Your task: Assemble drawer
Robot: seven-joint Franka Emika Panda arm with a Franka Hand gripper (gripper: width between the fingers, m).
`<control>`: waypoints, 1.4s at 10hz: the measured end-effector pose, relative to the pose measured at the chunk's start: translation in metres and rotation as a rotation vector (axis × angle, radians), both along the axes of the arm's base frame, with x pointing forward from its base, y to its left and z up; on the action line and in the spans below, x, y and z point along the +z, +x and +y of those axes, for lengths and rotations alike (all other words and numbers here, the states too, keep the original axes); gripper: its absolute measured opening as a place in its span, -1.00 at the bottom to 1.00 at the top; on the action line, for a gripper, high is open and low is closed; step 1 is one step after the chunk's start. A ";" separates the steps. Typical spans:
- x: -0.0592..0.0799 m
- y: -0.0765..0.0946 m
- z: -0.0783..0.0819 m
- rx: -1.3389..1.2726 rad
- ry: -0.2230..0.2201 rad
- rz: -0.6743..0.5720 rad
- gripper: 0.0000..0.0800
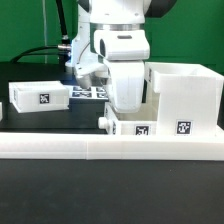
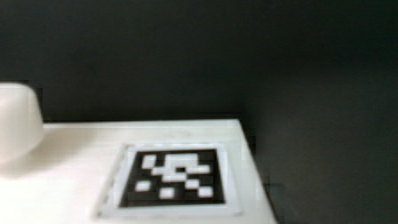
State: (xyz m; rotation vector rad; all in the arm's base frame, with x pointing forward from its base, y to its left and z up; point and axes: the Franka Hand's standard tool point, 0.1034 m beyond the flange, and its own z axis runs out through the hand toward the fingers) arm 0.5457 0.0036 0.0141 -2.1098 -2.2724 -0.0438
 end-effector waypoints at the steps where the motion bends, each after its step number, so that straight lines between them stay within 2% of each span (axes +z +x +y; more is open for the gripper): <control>1: 0.000 0.001 0.004 0.006 0.000 0.000 -0.89; 6: -0.001 0.001 0.006 0.010 0.000 -0.001 -0.89; 7: -0.001 0.000 0.005 0.009 0.000 0.000 -0.42; 8: -0.001 0.000 0.004 0.008 0.000 0.001 -0.42; 9: -0.002 -0.001 0.004 0.008 0.000 0.003 0.09; 10: -0.002 -0.001 0.005 0.007 0.000 0.003 0.09; 11: -0.001 -0.001 0.005 0.007 0.000 0.003 0.50; 12: 0.000 -0.001 0.006 0.006 0.000 0.001 0.60; 14: 0.010 0.001 0.015 -0.030 -0.003 0.010 0.62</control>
Offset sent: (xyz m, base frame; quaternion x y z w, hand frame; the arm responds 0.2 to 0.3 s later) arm 0.0000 0.0000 0.0000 0.0000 0.0000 0.0000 1.0000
